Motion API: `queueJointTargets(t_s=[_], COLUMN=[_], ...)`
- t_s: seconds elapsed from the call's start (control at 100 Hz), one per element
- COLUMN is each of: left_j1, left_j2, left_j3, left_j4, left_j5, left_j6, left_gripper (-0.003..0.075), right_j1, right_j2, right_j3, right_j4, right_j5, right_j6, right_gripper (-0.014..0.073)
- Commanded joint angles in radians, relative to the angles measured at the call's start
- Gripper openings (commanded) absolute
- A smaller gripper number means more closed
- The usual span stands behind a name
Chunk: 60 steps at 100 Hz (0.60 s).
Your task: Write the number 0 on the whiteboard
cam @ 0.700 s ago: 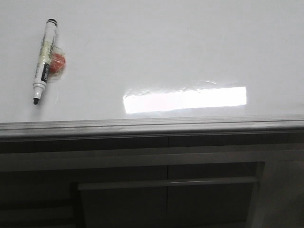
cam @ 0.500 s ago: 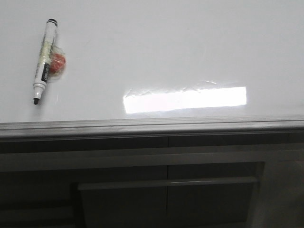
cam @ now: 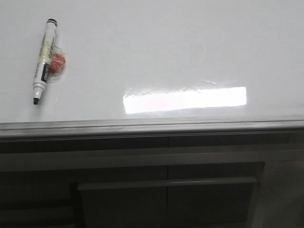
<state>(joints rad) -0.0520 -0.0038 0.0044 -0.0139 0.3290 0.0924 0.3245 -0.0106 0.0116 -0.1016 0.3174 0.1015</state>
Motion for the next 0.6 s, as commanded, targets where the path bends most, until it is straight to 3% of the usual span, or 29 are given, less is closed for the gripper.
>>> queueJointTargets(t_s=[0.0, 0.26, 0.39, 0.48, 0.59], left_j1=[0.001, 0.001, 0.001, 0.001, -0.001], left_j2=[-0.029, -0.029, -0.029, -0.029, -0.029], left_j3=[0.03, 0.03, 0.03, 0.03, 0.03], left_j4=[-0.01, 0.003, -0.016, -0.207, -0.55], left_j5=[-0.05, -0.061, -0.066, -0.09, -0.143], left_j6=[-0.007, -0.007, -0.007, -0.007, -0.007], left_gripper=[-0.002, -0.002, -0.002, -0.002, -0.002], right_j1=[-0.008, -0.008, -0.008, -0.008, -0.008], right_j2=[-0.019, -0.019, -0.019, -0.019, -0.019], right_j3=[0.012, 0.012, 0.012, 0.012, 0.012], right_j4=[-0.024, -0.074, -0.087, -0.078, -0.059], right_j5=[-0.023, -0.05, -0.25, -0.416, -0.605], right_j6=[-0.002, -0.002, -0.002, -0.002, -0.002], right_gripper=[-0.0069, -0.0069, -0.0069, -0.0069, -0.0069])
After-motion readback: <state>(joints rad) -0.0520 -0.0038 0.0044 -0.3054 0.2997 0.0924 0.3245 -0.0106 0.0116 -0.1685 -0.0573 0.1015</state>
